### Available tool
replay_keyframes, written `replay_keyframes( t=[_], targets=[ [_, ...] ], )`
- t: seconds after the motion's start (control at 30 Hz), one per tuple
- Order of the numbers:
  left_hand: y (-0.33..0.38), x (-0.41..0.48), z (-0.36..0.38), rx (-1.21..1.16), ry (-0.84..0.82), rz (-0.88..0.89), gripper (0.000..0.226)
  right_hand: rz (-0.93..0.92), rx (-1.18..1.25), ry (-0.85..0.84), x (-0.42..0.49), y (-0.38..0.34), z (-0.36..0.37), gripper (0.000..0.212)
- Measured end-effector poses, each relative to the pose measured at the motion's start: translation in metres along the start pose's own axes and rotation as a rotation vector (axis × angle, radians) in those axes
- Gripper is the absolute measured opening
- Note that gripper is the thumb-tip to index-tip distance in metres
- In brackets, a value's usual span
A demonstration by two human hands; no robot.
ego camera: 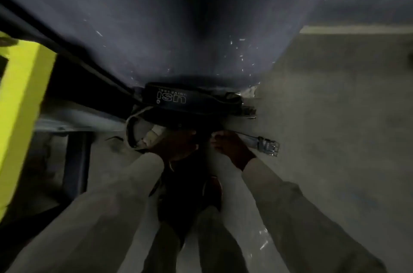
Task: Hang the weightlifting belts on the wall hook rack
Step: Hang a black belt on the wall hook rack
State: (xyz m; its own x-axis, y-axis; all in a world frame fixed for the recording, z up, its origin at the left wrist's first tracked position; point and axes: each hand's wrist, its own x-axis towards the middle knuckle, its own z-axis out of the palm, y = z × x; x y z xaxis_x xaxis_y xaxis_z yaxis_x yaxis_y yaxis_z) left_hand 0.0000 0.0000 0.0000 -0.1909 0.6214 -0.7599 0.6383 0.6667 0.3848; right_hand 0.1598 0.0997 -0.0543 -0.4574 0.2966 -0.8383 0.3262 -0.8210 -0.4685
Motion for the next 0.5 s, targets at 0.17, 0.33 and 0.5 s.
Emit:
replay_keyframes(
  t=[0.17, 0.33, 0.5],
  targets=[
    [-0.018, 0.101, 0.001, -0.136, -0.006, -0.005, 0.059, 0.054, 0.092, 0.15, 0.139, -0.004, -0.01, 0.015],
    [-0.068, 0.152, 0.018, -0.153, 0.013, 0.006, 0.059, -0.02, 0.567, 0.241, 0.231, -0.004, -0.01, 0.019],
    [-0.089, 0.153, 0.004, -0.175, 0.123, 0.003, 0.06, -0.098, 0.662, 0.355, 0.25, -0.008, -0.006, 0.018]
  ],
)
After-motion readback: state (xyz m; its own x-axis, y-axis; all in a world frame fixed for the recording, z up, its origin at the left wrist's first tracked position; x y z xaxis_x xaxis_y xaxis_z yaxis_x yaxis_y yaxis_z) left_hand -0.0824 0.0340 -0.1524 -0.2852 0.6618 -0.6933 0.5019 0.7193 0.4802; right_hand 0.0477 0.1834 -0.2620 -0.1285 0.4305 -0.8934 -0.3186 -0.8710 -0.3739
